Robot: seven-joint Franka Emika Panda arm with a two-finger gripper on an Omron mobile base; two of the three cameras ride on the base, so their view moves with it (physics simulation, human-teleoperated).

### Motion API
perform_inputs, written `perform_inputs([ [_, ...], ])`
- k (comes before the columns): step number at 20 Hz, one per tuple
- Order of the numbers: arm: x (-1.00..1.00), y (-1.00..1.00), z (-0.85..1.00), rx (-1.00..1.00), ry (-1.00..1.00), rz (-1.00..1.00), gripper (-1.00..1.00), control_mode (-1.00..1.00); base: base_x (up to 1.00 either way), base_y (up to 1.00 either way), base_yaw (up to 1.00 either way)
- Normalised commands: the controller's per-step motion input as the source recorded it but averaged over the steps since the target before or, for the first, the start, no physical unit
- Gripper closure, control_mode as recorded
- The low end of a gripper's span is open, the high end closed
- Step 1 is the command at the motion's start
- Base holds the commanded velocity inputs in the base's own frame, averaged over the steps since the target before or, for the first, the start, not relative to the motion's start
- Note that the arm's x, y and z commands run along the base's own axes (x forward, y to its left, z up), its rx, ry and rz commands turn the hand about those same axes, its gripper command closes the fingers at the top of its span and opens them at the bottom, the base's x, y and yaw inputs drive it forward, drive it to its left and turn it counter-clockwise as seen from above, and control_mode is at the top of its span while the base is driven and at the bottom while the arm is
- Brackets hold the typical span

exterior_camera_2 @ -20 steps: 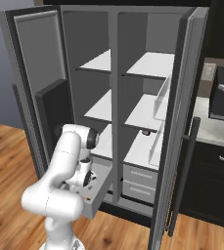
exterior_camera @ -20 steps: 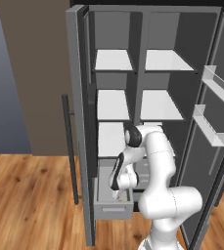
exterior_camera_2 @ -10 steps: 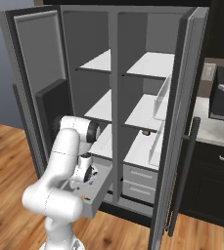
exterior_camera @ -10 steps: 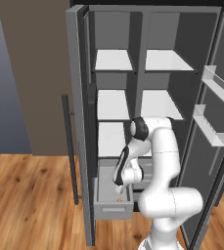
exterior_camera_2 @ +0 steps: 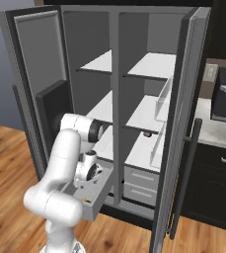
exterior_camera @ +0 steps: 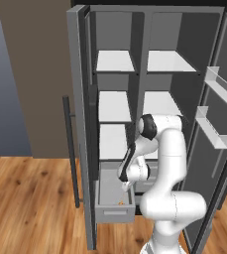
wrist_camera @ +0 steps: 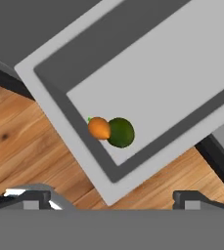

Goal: Take the lime and carrot from the fridge shelf and place them in the freezer drawer to begin freezing them.

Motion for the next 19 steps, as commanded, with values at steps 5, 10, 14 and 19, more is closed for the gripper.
perform_inputs([
  [5,-0.29,-0.05,0.37,0.00,-0.01,0.00,-1.00,-1.00,0.00,0.00,0.00],
  [10,-0.26,-0.04,0.51,0.00,0.00,0.00,-1.00,-1.00,0.00,0.00,0.00],
  [14,-0.41,-0.01,0.43,0.00,-0.03,0.00,-1.00,-1.00,0.00,0.00,0.00],
  [19,-0.57,0.00,0.49,0.00,-0.08,0.00,-1.00,-1.00,0.00,0.00,0.00],
])
